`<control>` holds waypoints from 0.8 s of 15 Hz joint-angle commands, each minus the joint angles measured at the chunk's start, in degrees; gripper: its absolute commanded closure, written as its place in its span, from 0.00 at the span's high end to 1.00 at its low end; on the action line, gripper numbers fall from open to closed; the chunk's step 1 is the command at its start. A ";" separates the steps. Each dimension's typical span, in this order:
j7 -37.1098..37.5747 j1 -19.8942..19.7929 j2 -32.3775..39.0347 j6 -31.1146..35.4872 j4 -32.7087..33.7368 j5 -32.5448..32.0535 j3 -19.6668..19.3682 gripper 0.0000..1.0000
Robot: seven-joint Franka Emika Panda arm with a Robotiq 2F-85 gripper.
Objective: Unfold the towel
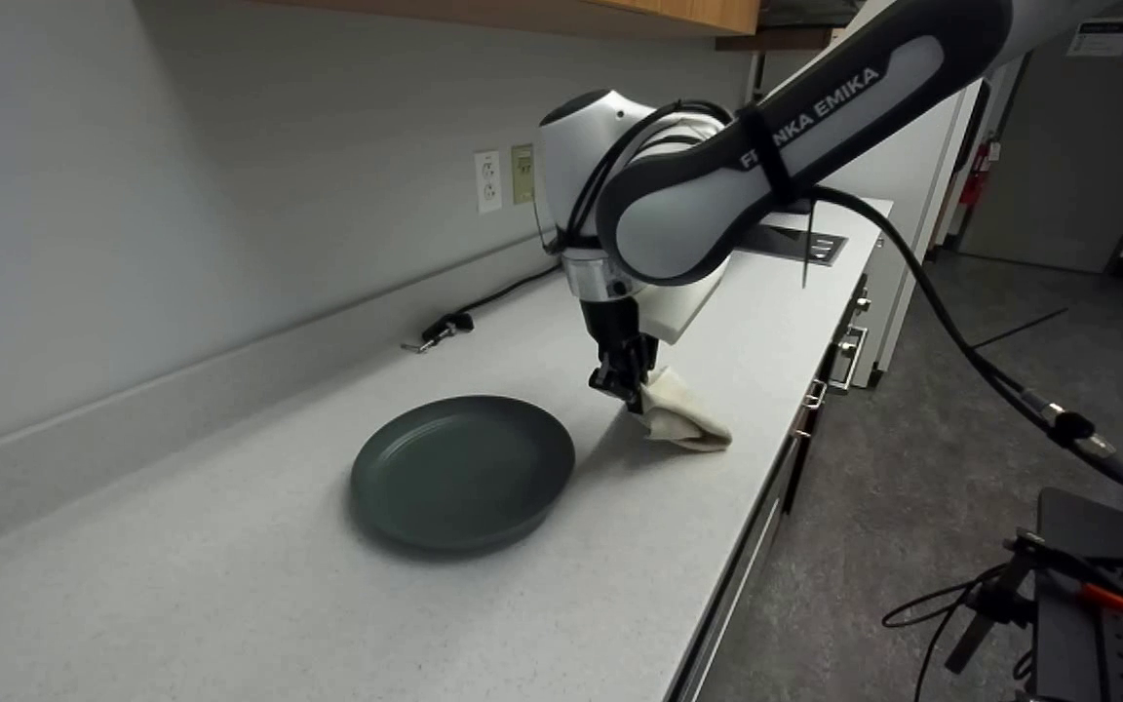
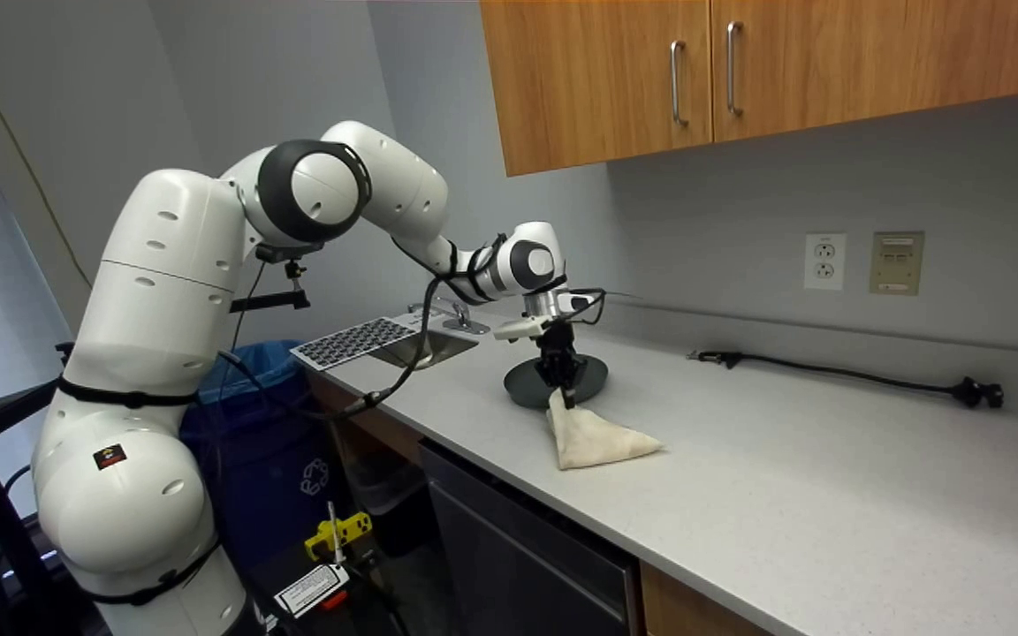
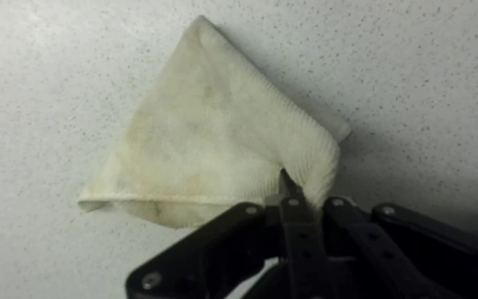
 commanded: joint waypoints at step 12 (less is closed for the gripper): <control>-2.12 2.16 -15.75 -5.03 -1.98 -11.53 3.67 0.02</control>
